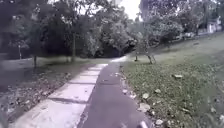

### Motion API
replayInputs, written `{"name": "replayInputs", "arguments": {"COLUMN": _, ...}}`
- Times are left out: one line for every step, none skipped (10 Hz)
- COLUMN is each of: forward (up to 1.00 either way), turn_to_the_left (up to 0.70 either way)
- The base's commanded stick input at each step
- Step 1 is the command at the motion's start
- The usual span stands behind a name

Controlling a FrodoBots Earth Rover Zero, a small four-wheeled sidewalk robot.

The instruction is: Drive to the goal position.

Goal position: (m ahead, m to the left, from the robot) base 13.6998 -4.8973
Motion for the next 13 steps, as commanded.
{"name": "replayInputs", "arguments": {"forward": 0.85, "turn_to_the_left": 0.0}}
{"name": "replayInputs", "arguments": {"forward": 0.85, "turn_to_the_left": 0.0}}
{"name": "replayInputs", "arguments": {"forward": 0.85, "turn_to_the_left": 0.0}}
{"name": "replayInputs", "arguments": {"forward": 0.85, "turn_to_the_left": 0.0}}
{"name": "replayInputs", "arguments": {"forward": 0.85, "turn_to_the_left": 0.0}}
{"name": "replayInputs", "arguments": {"forward": 0.85, "turn_to_the_left": 0.0}}
{"name": "replayInputs", "arguments": {"forward": 0.85, "turn_to_the_left": 0.0}}
{"name": "replayInputs", "arguments": {"forward": 0.85, "turn_to_the_left": 0.0}}
{"name": "replayInputs", "arguments": {"forward": 0.85, "turn_to_the_left": 0.0}}
{"name": "replayInputs", "arguments": {"forward": 0.85, "turn_to_the_left": 0.0}}
{"name": "replayInputs", "arguments": {"forward": 0.85, "turn_to_the_left": 0.0}}
{"name": "replayInputs", "arguments": {"forward": 0.85, "turn_to_the_left": 0.0}}
{"name": "replayInputs", "arguments": {"forward": 0.85, "turn_to_the_left": 0.0}}
